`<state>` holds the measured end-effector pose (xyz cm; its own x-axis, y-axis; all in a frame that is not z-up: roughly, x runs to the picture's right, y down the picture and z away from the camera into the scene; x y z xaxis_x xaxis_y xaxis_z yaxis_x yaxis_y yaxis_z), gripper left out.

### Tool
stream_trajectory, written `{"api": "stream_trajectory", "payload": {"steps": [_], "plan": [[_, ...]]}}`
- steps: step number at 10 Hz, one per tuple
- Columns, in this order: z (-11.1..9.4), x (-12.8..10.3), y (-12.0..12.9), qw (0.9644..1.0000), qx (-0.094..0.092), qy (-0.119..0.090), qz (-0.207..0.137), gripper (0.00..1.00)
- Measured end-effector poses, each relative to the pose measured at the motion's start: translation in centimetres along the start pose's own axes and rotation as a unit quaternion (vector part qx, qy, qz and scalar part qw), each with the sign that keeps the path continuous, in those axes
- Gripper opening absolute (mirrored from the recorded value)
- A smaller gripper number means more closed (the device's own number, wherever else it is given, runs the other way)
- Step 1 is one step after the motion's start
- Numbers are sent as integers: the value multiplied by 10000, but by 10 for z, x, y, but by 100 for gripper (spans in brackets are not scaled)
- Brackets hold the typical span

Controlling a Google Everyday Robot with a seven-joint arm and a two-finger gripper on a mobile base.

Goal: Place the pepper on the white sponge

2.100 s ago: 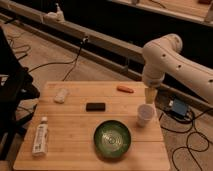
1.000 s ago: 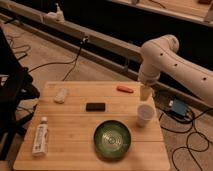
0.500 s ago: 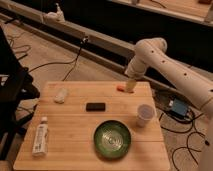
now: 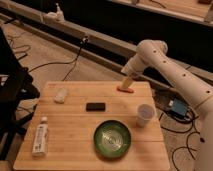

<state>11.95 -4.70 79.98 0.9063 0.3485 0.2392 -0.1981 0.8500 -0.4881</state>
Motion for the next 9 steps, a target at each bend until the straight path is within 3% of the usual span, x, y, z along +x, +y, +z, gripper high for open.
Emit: {"api": "stream_trajectory", "payload": {"steps": [4, 9], "plan": [[16, 25, -4, 9995, 34, 27, 300, 72], [66, 43, -17, 9978, -132, -201, 613, 72]]}}
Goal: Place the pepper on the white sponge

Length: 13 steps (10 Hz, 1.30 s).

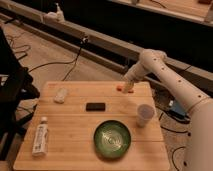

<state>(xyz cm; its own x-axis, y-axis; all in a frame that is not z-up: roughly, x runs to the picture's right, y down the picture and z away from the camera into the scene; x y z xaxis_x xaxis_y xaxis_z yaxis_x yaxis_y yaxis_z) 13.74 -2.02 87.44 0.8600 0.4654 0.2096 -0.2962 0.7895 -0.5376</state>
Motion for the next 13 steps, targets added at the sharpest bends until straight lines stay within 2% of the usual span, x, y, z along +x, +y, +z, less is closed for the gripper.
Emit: {"api": "stream_trajectory", "payload": {"steps": [3, 5, 9, 12, 13], "plan": [[25, 8, -23, 9988, -18, -447, 201, 72], [34, 14, -29, 9979, -21, -582, 269, 72], [36, 13, -29, 9981, -23, -560, 251, 72], [43, 41, -47, 9981, 159, -352, 487, 72], [52, 49, -52, 9977, 182, -300, 575, 72]]}}
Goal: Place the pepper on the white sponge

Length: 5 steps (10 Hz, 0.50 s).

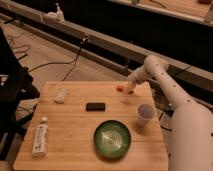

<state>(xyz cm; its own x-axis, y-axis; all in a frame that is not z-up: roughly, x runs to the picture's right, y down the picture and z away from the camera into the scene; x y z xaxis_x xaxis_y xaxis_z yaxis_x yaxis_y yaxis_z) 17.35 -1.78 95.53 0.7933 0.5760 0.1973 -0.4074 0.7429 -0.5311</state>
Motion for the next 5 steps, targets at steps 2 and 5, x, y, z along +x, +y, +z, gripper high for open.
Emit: {"api": "stream_trajectory", "payload": {"steps": [2, 5], "plan": [[18, 6, -4, 10000, -13, 42, 83, 72], [47, 10, -4, 9999, -55, -1, 159, 72]]}}
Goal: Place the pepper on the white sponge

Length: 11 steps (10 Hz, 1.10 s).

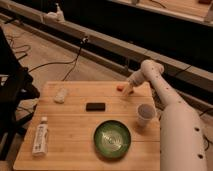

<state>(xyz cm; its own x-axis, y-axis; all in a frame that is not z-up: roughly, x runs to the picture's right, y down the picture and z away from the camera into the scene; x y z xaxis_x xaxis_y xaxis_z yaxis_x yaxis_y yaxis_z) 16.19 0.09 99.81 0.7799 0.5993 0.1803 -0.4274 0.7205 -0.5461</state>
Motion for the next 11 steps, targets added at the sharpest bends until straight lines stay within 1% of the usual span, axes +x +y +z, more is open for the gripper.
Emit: {"api": "stream_trajectory", "payload": {"steps": [1, 2, 4, 6, 8, 9, 10, 11], "plan": [[7, 1, 1, 10000, -32, -19, 12, 72], [15, 5, 4, 10000, -86, -17, 25, 70], [21, 9, 6, 9999, -166, -2, 26, 54], [18, 9, 5, 9998, -167, 73, -50, 31], [11, 5, 2, 9997, -111, 144, -158, 14], [3, -3, 0, 9995, -28, 177, -271, 3], [-3, -12, -2, 9991, 64, 197, -361, 0], [-9, -22, -5, 9988, 163, 192, -417, 0]]}}
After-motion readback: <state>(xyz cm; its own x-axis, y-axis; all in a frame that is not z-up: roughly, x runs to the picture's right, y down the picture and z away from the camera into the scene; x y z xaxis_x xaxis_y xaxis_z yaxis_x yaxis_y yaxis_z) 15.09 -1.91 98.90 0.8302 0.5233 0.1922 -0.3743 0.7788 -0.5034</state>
